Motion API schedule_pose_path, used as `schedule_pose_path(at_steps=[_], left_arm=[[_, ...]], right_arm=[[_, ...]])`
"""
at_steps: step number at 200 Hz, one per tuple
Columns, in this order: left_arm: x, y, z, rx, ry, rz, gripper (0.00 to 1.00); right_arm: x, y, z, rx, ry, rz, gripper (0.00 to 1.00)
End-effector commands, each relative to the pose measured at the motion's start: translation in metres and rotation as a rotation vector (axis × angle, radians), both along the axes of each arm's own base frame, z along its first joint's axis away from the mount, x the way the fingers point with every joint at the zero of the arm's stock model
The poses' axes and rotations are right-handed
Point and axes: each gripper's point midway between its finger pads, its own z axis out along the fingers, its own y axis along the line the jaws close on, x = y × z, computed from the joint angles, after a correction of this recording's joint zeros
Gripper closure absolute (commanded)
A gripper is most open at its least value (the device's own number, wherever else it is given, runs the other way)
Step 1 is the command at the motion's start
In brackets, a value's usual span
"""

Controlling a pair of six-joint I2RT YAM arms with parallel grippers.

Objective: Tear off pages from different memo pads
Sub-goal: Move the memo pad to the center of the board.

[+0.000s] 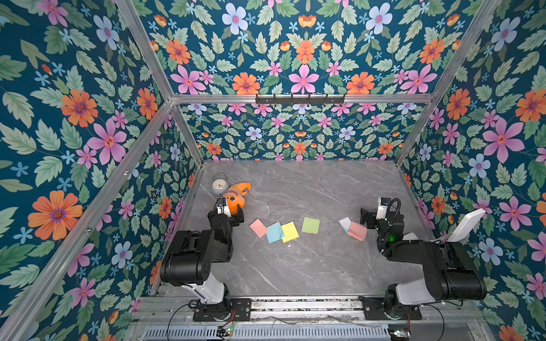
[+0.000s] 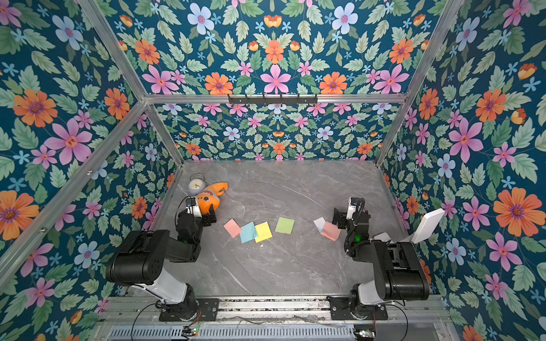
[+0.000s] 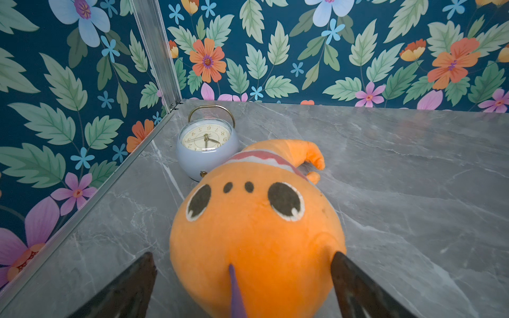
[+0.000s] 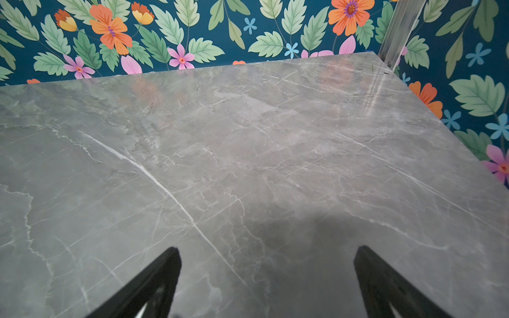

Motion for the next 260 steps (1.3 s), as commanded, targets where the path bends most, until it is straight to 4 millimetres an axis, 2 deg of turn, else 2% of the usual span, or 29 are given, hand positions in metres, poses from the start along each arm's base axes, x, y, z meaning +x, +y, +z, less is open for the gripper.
schedule_pose_path(at_steps=[1, 58, 82, 110, 131, 150, 168, 185, 197, 205, 216, 233, 260], left_arm=[[0.002, 0.002, 0.009, 0.012, -0.035, 0.005, 0.0], [0.003, 0.002, 0.009, 0.011, -0.036, 0.004, 0.0], [0.001, 0.003, 0.011, 0.015, -0.042, 0.008, 0.0], [-0.001, -0.007, 0.031, 0.062, -0.045, -0.008, 0.0], [-0.009, -0.007, 0.054, 0.069, -0.053, 0.063, 0.0], [-0.014, -0.014, 0.072, 0.023, -0.059, 0.08, 0.0], [-0.012, -0.011, 0.081, -0.053, -0.007, 0.155, 0.0], [-0.005, -0.021, 0.08, -0.139, 0.101, 0.14, 0.0], [0.001, -0.03, 0.076, -0.23, 0.158, 0.125, 0.0], [0.003, -0.032, 0.071, -0.314, 0.186, 0.138, 0.0], [0.008, -0.044, 0.069, -0.39, 0.214, 0.052, 0.0], [0.012, -0.063, 0.075, -0.426, 0.208, -0.064, 0.02], [0.012, -0.089, 0.075, -0.485, 0.229, -0.155, 0.15]], right_arm=[[0.005, 0.001, 0.012, 0.004, -0.045, 0.001, 0.01], [0.005, -0.001, 0.01, 0.009, -0.038, -0.007, 0.01], [0.001, 0.007, 0.02, -0.027, -0.078, 0.02, 0.01], [-0.003, 0.011, 0.046, -0.077, -0.05, -0.01, 0.01], [-0.012, 0.0, 0.065, -0.003, 0.057, -0.138, 0.01], [-0.026, -0.004, 0.072, 0.032, 0.177, -0.226, 0.01], [-0.033, 0.018, 0.074, 0.152, 0.247, -0.153, 0.01], [-0.039, 0.032, 0.07, 0.375, 0.265, -0.158, 0.01], [-0.041, 0.064, 0.076, 0.488, 0.255, 0.031, 0.01], [-0.043, 0.07, 0.076, 0.549, 0.26, 0.05, 0.01], [-0.047, 0.079, 0.078, 0.596, 0.28, 0.082, 0.08], [-0.053, 0.086, 0.074, 0.649, 0.335, 0.072, 0.23], [-0.067, 0.093, 0.054, 0.624, 0.466, -0.013, 0.31]])
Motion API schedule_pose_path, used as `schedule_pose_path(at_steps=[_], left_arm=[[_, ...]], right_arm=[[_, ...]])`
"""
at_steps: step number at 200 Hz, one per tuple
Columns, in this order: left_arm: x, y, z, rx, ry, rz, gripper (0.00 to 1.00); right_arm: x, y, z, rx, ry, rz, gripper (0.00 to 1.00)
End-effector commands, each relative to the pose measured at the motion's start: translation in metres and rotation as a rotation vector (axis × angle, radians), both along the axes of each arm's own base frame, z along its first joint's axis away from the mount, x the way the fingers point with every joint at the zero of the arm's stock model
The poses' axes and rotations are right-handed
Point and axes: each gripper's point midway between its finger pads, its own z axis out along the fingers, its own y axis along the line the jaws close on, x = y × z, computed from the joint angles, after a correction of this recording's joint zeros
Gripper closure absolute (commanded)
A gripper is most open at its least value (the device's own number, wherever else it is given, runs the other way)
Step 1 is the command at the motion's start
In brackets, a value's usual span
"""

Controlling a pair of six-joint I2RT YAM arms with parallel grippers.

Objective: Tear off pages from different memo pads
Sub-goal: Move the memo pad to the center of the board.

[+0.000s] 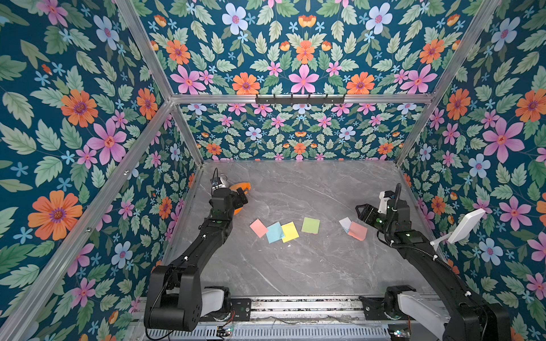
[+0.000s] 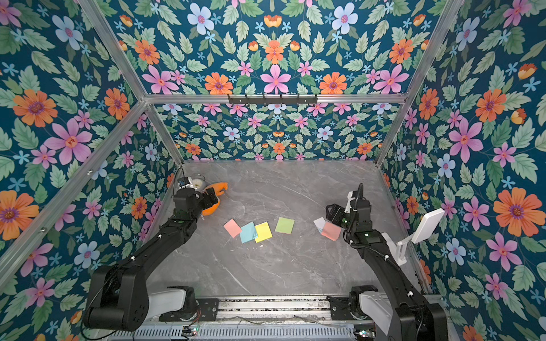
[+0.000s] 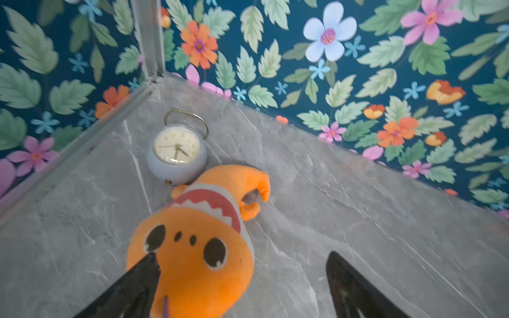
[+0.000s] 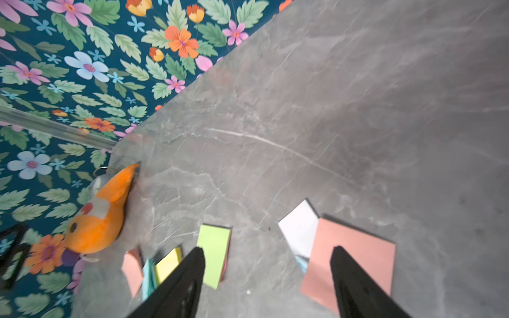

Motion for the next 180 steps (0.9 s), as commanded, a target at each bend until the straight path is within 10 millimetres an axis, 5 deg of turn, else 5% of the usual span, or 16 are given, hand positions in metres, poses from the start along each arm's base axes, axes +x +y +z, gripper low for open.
schedule_pose_path(at_steps=[1, 51, 85, 145, 180], left_arm=[[-0.003, -0.038, -0.007, -0.123, 0.04, -0.137, 0.15], [-0.03, -0.141, -0.035, -0.104, 0.094, -0.359, 0.2], [-0.049, -0.192, -0.056, -0.117, 0.137, -0.499, 0.25], [-0.078, -0.275, -0.068, -0.089, 0.167, -0.725, 0.25], [-0.086, -0.313, -0.076, -0.124, 0.192, -0.819, 0.25]], right_arm=[[-0.017, 0.013, -0.019, 0.042, 0.157, -0.023, 0.32], [-0.032, 0.075, -0.05, -0.213, 0.345, 0.062, 0.42], [-0.031, 0.101, -0.065, -0.174, 0.424, 0.113, 0.46], [-0.037, -0.008, -0.079, -0.233, 0.524, -0.055, 0.42], [-0.022, -0.033, -0.089, -0.157, 0.535, -0.112, 0.36]])
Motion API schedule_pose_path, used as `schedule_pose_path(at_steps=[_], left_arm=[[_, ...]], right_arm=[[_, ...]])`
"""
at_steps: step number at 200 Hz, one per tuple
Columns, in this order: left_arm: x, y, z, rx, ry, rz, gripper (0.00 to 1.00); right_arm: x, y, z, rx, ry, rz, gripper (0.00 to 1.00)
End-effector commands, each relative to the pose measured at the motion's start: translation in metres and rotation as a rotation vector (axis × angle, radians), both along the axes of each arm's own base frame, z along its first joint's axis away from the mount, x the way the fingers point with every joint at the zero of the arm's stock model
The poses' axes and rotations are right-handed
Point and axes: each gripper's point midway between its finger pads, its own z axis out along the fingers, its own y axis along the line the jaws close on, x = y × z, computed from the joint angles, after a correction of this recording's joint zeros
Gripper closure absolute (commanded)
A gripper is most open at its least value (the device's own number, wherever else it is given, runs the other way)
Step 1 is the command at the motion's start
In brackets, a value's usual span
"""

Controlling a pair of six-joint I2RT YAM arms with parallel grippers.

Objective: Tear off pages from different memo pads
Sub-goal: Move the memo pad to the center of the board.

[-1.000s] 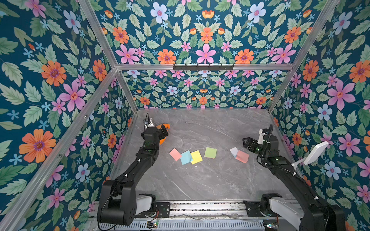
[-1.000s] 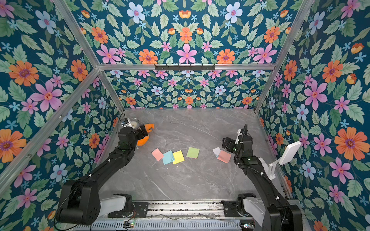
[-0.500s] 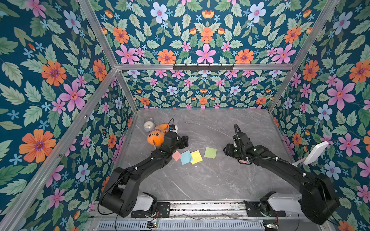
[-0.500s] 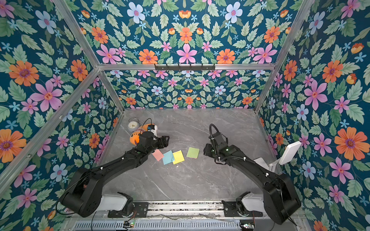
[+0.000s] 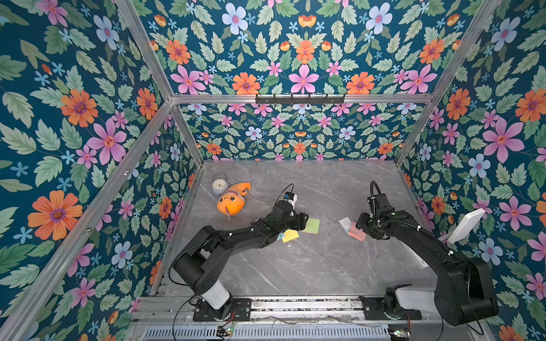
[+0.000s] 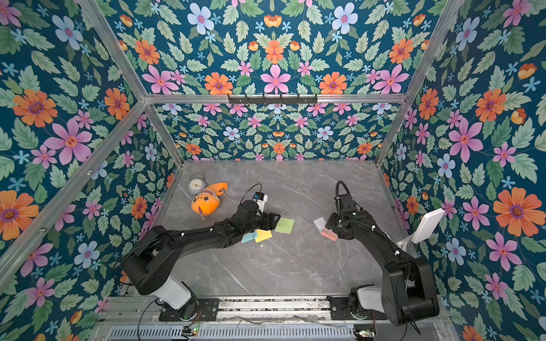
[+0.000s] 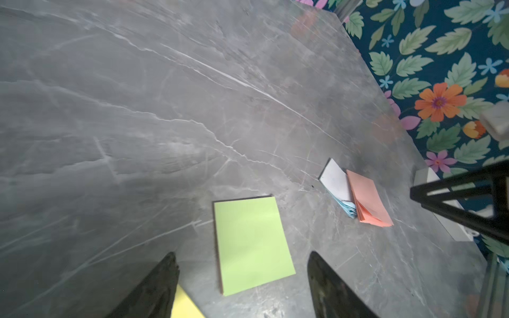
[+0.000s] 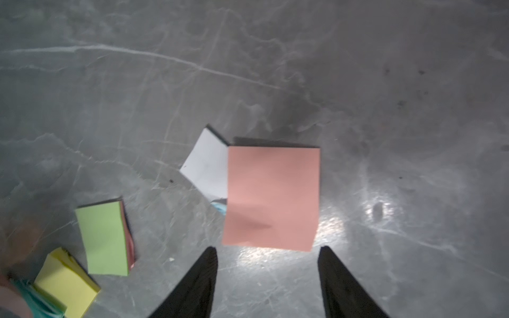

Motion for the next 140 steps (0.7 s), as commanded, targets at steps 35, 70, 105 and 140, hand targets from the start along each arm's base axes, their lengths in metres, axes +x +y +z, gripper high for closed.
schedule_pose_path(at_steps=[35, 70, 105, 140], left_arm=[[-0.002, -0.041, 0.003, -0.067, 0.016, -0.103, 0.26], [-0.003, -0.046, -0.003, -0.061, 0.035, -0.118, 0.27], [-0.004, -0.045, -0.003, -0.06, 0.037, -0.117, 0.27], [-0.005, -0.039, 0.001, -0.047, 0.022, -0.105, 0.27]], right_arm=[[0.028, -0.01, -0.023, 0.076, 0.001, -0.024, 0.3], [0.046, 0.0, -0.036, 0.15, -0.009, -0.036, 0.3], [0.038, 0.036, -0.053, 0.139, 0.06, 0.057, 0.33], [0.033, 0.079, -0.063, 0.115, 0.105, 0.146, 0.34]])
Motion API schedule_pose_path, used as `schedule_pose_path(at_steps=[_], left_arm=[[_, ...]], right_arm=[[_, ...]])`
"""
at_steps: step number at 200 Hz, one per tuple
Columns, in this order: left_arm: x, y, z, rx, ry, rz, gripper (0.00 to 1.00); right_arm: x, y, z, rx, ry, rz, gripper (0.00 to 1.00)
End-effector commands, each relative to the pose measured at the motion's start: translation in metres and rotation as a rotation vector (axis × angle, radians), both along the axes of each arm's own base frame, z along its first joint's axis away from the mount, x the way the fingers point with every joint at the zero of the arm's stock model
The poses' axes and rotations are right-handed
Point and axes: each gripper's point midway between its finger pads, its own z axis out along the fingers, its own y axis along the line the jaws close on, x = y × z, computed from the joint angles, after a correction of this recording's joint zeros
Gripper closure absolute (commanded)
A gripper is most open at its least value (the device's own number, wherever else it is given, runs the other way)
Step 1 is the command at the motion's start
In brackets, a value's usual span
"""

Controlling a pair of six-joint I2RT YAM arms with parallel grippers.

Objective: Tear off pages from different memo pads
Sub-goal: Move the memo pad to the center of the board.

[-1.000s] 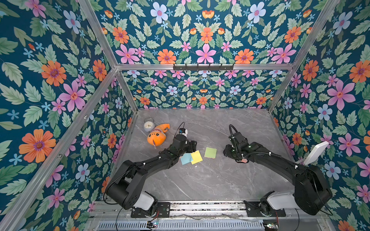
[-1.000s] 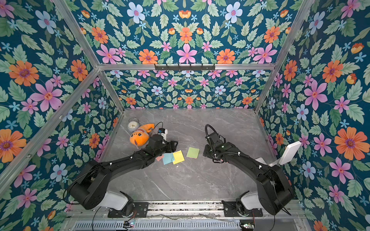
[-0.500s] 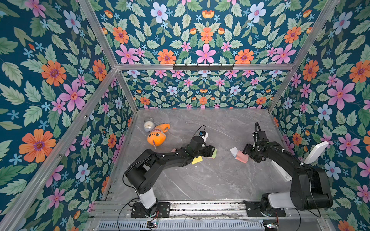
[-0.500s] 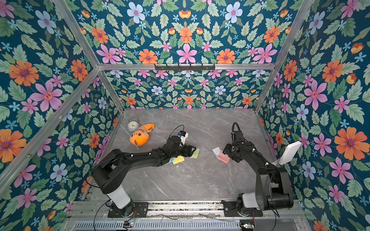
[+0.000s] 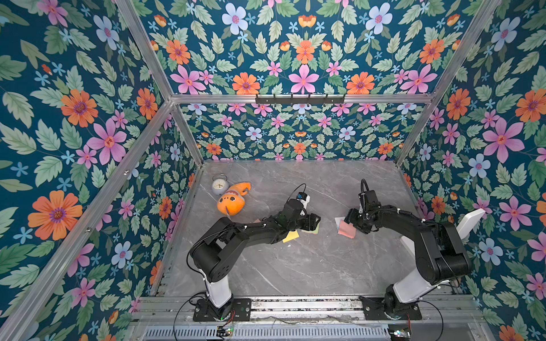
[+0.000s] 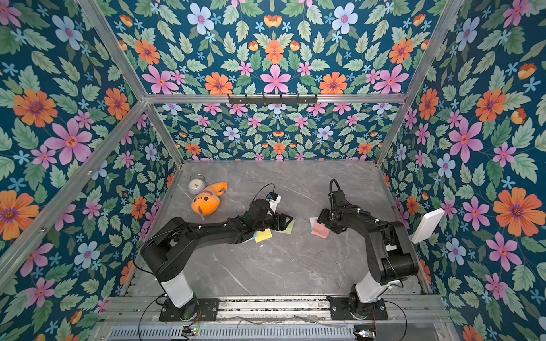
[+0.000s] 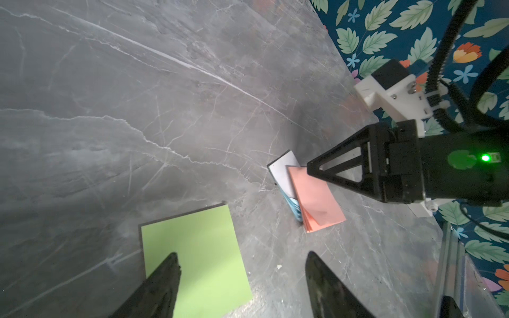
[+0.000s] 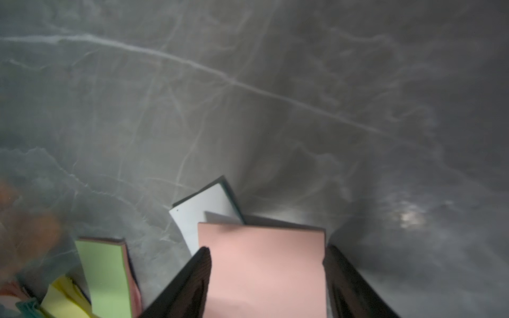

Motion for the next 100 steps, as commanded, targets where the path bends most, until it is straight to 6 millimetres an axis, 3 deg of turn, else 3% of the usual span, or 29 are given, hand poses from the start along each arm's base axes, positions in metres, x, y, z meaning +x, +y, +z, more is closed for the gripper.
schedule_pose_path(at_steps=[1, 33, 49, 53, 70, 100], left_arm=[[0.0, 0.003, 0.005, 0.006, -0.019, 0.003, 0.27], [-0.001, 0.009, 0.001, 0.029, -0.028, 0.012, 0.28], [-0.002, 0.006, -0.005, 0.037, -0.015, -0.008, 0.3], [-0.002, 0.004, -0.006, 0.037, -0.008, -0.015, 0.3], [-0.006, -0.01, -0.012, 0.014, 0.036, -0.058, 0.32], [-0.006, -0.03, -0.017, -0.002, 0.062, -0.095, 0.35]], right_arm=[[-0.016, 0.023, -0.016, -0.011, 0.092, 0.034, 0.34], [-0.016, 0.052, -0.004, -0.015, 0.091, 0.133, 0.34], [-0.021, 0.047, 0.004, 0.016, 0.097, 0.122, 0.34], [-0.02, 0.047, 0.017, 0.043, 0.069, 0.114, 0.34], [-0.033, 0.041, 0.03, 0.136, 0.072, 0.07, 0.34], [-0.061, 0.047, 0.029, 0.286, 0.1, -0.041, 0.37]])
